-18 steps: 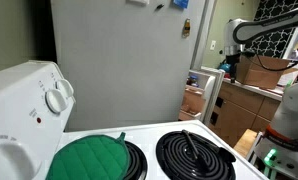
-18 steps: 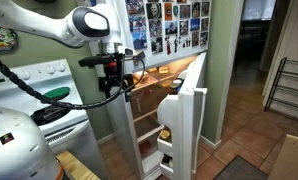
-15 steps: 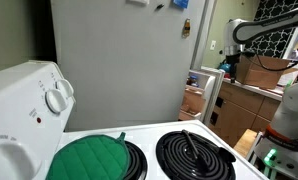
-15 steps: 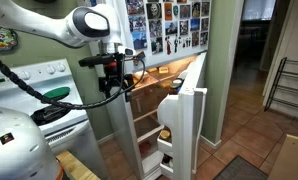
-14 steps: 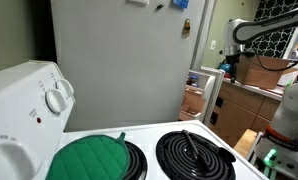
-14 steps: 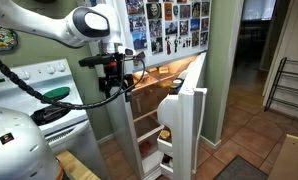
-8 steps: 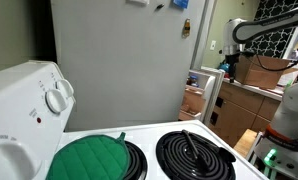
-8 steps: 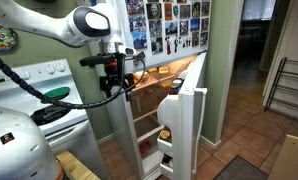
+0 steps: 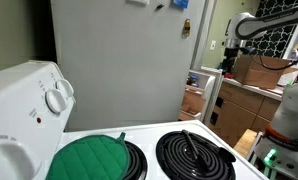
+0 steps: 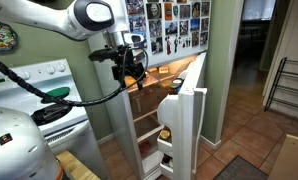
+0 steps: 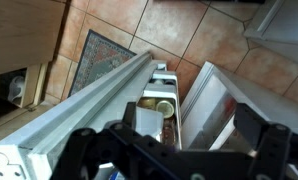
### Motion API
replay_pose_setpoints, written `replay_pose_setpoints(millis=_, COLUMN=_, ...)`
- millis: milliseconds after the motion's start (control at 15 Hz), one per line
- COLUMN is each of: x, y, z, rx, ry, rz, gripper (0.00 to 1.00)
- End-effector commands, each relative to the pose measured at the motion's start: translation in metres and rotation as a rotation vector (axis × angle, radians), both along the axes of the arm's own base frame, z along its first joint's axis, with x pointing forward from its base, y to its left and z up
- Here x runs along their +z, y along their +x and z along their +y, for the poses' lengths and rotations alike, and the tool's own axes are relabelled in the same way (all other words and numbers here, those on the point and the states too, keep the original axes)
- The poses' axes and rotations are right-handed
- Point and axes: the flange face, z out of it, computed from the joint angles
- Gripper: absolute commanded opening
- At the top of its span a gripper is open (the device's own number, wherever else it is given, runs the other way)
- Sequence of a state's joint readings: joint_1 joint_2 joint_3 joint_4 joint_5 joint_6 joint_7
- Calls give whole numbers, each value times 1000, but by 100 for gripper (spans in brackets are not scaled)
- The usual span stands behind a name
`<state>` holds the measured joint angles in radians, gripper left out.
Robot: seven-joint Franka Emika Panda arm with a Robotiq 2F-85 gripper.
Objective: Close the bottom fridge door
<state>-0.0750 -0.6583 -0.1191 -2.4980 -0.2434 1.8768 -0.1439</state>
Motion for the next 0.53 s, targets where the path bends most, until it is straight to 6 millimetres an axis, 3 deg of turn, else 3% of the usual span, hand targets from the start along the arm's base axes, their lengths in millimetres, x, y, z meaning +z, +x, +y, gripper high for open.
replay_pose_setpoints(millis=0, x=6, y=0, z=-8, rx=-53, ry=66, rz=-103, gripper=100)
replay_pose_setpoints(millis=467, x=13, y=4, z=-13, rx=-60, ry=36, rz=-105, gripper=100)
